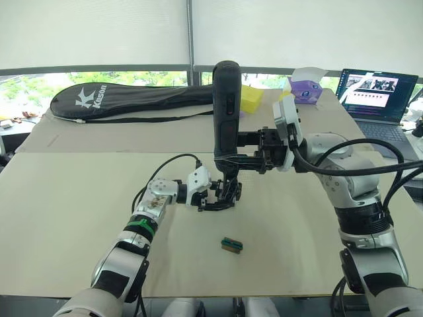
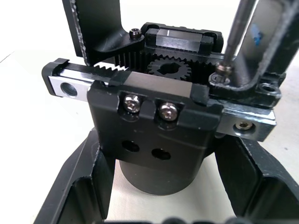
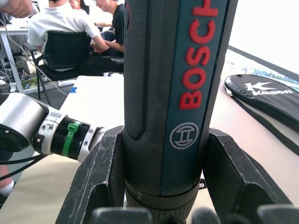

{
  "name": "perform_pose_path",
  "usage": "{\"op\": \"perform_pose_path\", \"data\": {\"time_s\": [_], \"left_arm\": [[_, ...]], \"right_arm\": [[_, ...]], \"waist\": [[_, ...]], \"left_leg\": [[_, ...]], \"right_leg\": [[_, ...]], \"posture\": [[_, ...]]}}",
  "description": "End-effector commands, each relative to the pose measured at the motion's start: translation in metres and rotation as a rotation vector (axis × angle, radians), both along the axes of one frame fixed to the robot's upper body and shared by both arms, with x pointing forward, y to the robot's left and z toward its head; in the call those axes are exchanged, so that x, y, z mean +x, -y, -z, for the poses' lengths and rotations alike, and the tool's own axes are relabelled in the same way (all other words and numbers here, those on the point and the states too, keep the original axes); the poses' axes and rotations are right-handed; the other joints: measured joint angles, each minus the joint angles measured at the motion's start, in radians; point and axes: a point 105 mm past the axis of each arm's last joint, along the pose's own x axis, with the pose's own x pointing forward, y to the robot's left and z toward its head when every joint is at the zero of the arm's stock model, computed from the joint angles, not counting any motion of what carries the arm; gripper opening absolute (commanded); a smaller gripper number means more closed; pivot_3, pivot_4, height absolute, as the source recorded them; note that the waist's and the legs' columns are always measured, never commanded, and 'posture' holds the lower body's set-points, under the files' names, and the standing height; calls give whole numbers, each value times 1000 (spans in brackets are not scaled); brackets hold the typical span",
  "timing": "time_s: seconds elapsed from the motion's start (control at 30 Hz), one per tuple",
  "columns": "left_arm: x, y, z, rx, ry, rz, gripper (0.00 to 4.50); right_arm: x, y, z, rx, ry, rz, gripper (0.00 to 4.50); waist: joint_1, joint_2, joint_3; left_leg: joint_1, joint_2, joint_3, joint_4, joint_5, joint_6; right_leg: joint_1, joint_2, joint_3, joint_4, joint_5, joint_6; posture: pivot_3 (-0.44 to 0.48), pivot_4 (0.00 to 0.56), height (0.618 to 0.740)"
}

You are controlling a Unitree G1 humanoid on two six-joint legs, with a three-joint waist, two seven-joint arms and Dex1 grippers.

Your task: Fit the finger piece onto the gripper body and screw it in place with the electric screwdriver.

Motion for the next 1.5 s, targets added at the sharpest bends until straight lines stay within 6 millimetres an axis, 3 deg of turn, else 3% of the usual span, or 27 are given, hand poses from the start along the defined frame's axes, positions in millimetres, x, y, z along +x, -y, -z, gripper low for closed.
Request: {"op": "perform_pose_path", "data": {"time_s": [0.03, 0.57, 1.0, 1.13, 1.27, 1.4, 1.5], "left_arm": [[4, -6, -6, 23, 41, -9, 2566], [1, -7, -5, 23, 46, -2, 2566], [1, -7, -6, 19, 49, 0, 2566], [1, -6, -6, 19, 49, 0, 2566], [1, -6, -5, 20, 48, 1, 2566], [0, -6, -4, 25, 44, 7, 2566], [-1, -6, -2, 31, 39, 13, 2566]], "right_arm": [[12, 2, 38, -123, -98, 56, 1965], [12, 3, 42, -129, -91, 55, 1965], [13, 0, 28, -89, -57, 62, 1965], [10, -1, 8, -55, 3, 52, 1964], [1, -3, -30, 48, 92, 38, 1964], [-23, -6, -79, 221, 201, -34, 1964], [-37, -6, -94, 257, 231, -76, 1962]], "waist": [[0, 0, 0], [0, 0, -2], [-1, 0, -2], [-1, 0, -2], [-1, 0, -2], [-3, 0, 0], [-2, 1, 0]], "left_leg": [[0, 0, 0, 0, 0, 0], [0, 0, 0, 0, 0, 0], [0, 0, 0, 0, 0, 0], [0, 0, 0, 0, 0, 0], [0, 0, 0, 0, 0, 0], [-2, 0, 0, 0, 0, 0], [-7, 0, 1, 0, 0, 0]], "right_leg": [[0, 0, 0, 0, 0, 0], [0, 0, 0, 0, 0, 0], [0, 0, 0, 0, 0, 0], [0, 0, 0, 0, 0, 0], [-1, 0, 0, 0, 0, 0], [-3, 0, 0, 0, 0, 0], [-8, 0, 0, 1, 0, 0]], "posture": [[0, 150, 740], [0, 150, 740], [0, 150, 740], [0, 150, 740], [0, 150, 740], [0, 150, 740], [0, 150, 740]]}}
